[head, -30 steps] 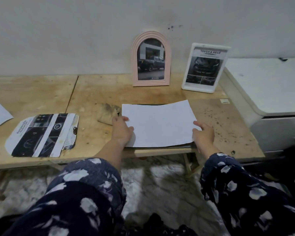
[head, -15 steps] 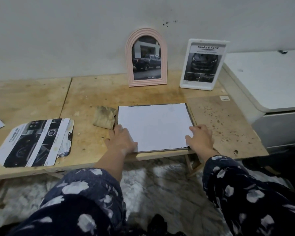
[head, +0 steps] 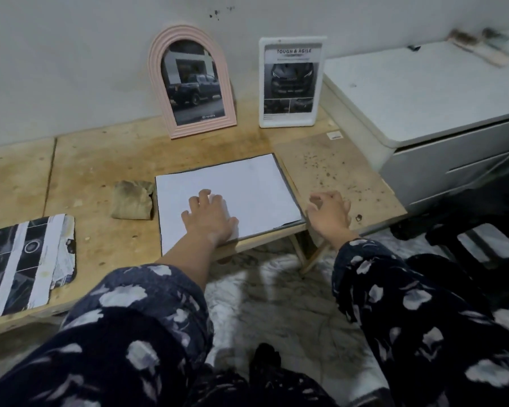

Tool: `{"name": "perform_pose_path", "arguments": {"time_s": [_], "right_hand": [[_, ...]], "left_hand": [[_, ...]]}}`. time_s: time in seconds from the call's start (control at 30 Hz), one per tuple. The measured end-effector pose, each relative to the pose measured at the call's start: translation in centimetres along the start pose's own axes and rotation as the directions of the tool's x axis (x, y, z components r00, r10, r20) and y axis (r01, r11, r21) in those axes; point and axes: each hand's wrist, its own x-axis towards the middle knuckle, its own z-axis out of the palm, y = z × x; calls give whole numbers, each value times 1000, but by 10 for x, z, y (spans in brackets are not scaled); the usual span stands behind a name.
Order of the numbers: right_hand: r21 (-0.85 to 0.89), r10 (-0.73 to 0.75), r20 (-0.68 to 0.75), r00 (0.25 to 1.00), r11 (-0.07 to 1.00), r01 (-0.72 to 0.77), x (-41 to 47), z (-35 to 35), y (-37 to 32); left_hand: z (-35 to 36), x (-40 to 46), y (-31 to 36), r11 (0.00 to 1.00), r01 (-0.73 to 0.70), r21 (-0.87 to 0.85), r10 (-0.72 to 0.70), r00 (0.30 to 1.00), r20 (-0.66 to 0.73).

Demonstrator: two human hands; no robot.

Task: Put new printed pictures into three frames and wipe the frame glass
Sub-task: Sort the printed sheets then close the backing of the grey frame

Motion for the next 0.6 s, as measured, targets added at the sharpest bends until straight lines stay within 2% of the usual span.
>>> {"name": "perform_pose_path", "arguments": {"time_s": [0.17, 0.27, 0.37, 0.47, 0.6], "right_hand": [[109, 192, -70, 979, 977, -184, 2, -22, 44], [197, 334, -128, 934, 931, -306, 4, -27, 70], [352, 432, -167, 886, 866, -356, 5, -28, 89], [587, 508, -104, 855, 725, -360, 11, -21, 99], [783, 595, 138, 792, 424, -455, 24, -11, 103]], "left_hand": [[13, 6, 58, 969, -246, 27, 245, 969, 33], [27, 9, 88, 922, -379, 84, 371, 924, 96], [37, 9, 111, 878, -462, 126, 446, 884, 139], [45, 11, 119, 841, -514, 170, 492, 857, 154], [48, 13, 121, 825, -523, 214, 503, 852, 146]]}}
